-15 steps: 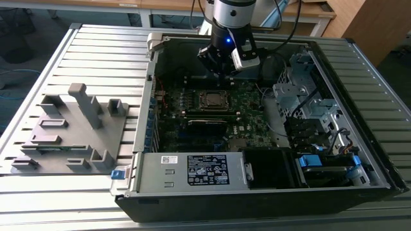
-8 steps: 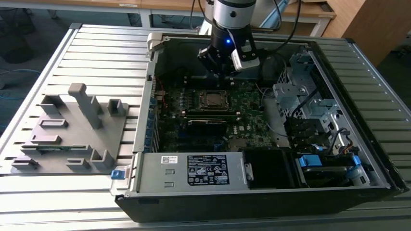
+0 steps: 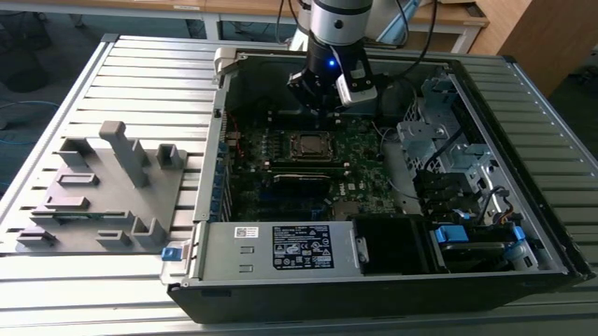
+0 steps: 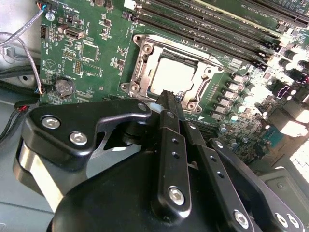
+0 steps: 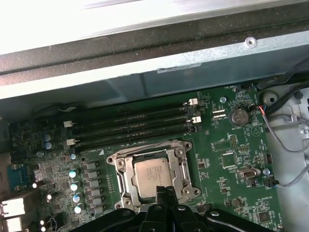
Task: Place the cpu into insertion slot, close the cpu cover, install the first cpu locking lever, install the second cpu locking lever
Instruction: 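Install the second cpu locking lever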
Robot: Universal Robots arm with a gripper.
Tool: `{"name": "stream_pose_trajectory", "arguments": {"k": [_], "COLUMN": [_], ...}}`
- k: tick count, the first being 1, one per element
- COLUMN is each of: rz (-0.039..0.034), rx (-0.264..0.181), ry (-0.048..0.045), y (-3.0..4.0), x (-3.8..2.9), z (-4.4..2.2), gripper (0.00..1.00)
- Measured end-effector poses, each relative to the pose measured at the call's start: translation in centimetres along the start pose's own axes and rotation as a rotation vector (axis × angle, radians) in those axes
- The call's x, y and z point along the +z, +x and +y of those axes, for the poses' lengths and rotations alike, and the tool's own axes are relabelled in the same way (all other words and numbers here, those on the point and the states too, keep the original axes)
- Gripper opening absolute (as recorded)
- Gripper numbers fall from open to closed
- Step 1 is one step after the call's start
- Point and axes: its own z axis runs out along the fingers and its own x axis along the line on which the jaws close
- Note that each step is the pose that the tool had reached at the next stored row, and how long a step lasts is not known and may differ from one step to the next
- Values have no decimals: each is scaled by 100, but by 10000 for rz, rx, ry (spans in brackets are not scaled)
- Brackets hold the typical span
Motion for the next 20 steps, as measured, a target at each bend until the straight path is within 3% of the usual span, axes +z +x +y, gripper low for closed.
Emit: {"name": "stream_pose_trajectory", "arguments": {"k": [20], "rz": [2], "rx": [-57], "ry": [-3], "y": [-6], "x": [7], "z": [-28], "gripper": [10]}}
